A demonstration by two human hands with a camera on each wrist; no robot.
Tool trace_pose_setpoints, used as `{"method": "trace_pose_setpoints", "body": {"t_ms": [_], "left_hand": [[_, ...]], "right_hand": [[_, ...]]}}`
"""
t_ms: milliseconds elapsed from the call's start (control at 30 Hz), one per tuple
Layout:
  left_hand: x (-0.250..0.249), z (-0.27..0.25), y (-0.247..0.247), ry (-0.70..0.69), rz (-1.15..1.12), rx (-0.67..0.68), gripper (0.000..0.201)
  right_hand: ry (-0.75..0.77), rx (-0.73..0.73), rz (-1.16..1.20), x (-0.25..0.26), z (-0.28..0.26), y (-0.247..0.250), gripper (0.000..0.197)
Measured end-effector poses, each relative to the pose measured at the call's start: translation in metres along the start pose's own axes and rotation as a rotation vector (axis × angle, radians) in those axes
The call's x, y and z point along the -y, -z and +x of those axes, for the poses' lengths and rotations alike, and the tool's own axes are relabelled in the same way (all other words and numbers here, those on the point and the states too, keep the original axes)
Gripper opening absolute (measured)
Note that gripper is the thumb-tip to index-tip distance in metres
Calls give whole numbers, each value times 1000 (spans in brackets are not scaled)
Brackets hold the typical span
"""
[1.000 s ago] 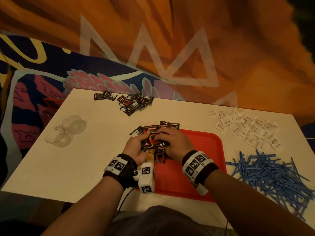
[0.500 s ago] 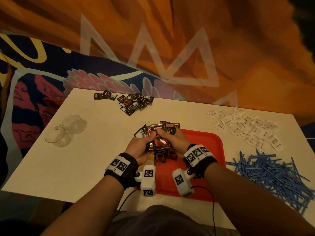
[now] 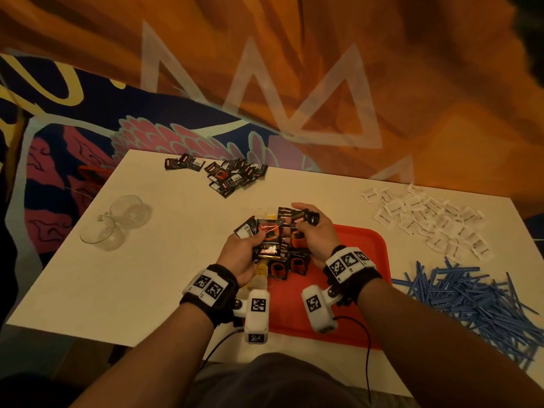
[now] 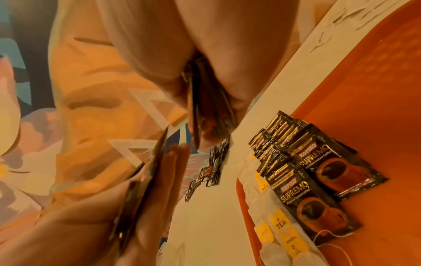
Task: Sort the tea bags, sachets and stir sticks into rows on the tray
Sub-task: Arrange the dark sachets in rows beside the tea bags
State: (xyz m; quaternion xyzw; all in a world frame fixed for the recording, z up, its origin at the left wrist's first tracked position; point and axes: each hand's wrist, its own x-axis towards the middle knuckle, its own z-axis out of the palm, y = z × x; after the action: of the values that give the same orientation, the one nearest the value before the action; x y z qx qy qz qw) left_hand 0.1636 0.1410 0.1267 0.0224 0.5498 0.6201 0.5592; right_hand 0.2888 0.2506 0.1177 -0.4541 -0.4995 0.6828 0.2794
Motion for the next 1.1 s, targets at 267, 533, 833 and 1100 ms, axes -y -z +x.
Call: {"method": "trace_pose_setpoints", "body": {"t_ms": [267, 533, 833, 1100], "left_hand": [[3, 1, 2, -16, 91, 37, 32], [8, 4, 1, 4, -79, -49, 37], [-1, 11, 8, -208, -7, -210, 13], [-19, 12, 9, -315, 501, 39, 11]], "right_hand": [[-27, 213, -350, 8, -3, 0, 15], [-165, -23, 97, -2, -2, -12, 8], [-223, 294, -127, -8, -21, -3, 20], [-183, 386, -122, -2, -25, 6, 46]]}}
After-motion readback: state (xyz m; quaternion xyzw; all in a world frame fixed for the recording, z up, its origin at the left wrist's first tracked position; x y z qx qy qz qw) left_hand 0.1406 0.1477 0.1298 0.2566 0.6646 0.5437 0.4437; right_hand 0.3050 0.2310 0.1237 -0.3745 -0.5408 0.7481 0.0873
